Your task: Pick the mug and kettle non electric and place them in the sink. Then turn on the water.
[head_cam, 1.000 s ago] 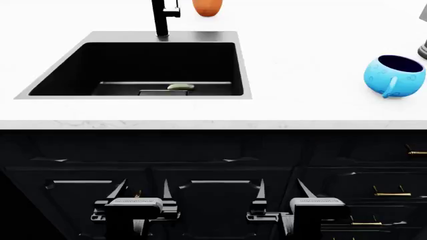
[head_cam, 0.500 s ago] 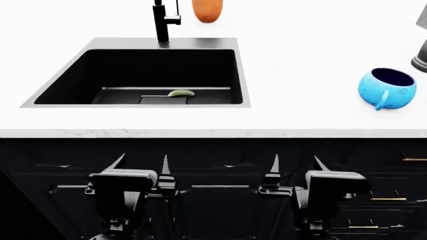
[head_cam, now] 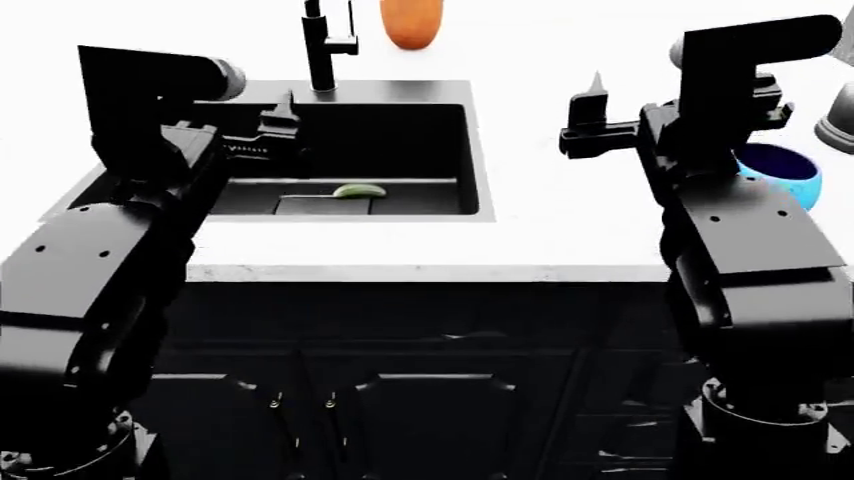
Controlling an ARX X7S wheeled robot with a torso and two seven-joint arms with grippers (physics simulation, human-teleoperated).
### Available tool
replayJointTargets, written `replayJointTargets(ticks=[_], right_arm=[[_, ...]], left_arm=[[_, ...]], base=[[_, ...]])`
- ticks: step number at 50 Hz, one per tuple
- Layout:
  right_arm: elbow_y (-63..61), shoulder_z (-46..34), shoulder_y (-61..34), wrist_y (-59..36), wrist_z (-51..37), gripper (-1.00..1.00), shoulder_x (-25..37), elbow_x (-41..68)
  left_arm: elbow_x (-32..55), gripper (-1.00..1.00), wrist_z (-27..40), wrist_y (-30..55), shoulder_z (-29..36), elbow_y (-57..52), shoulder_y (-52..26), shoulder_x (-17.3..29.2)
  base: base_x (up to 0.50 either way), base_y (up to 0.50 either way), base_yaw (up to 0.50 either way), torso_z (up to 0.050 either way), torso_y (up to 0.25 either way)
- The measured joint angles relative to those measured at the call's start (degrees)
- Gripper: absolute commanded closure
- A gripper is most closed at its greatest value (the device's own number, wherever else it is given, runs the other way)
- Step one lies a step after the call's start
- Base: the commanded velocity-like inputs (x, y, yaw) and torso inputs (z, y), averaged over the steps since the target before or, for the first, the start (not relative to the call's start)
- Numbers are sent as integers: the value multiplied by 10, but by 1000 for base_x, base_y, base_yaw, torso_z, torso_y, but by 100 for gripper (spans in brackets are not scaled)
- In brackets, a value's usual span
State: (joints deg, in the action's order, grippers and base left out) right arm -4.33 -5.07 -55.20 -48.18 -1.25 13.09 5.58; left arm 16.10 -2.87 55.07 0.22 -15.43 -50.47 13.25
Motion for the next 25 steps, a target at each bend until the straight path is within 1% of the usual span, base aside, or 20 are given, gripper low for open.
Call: replayJointTargets(ticks=[4,9,16,25], right_arm=[[42,-6,-52,-15,9,-100,10,0],[68,-8,-91,-33,14,-100,19,1],[84,-9,-122,-51,18,-100,29,1],[87,-9,-140,-68,21,-100,36,4]], left_arm=[[0,-100,1,8,-2,29,-42,3],[-1,-100,4,14,-2,51,-71,6],[-4,-100,7,15,2,67,-88,9],[8,-100,8,24,-9,67,-97,5]], base=[[0,-500,0,0,0],[0,-500,0,0,0],[0,-500,0,0,0],[0,-500,0,0,0]])
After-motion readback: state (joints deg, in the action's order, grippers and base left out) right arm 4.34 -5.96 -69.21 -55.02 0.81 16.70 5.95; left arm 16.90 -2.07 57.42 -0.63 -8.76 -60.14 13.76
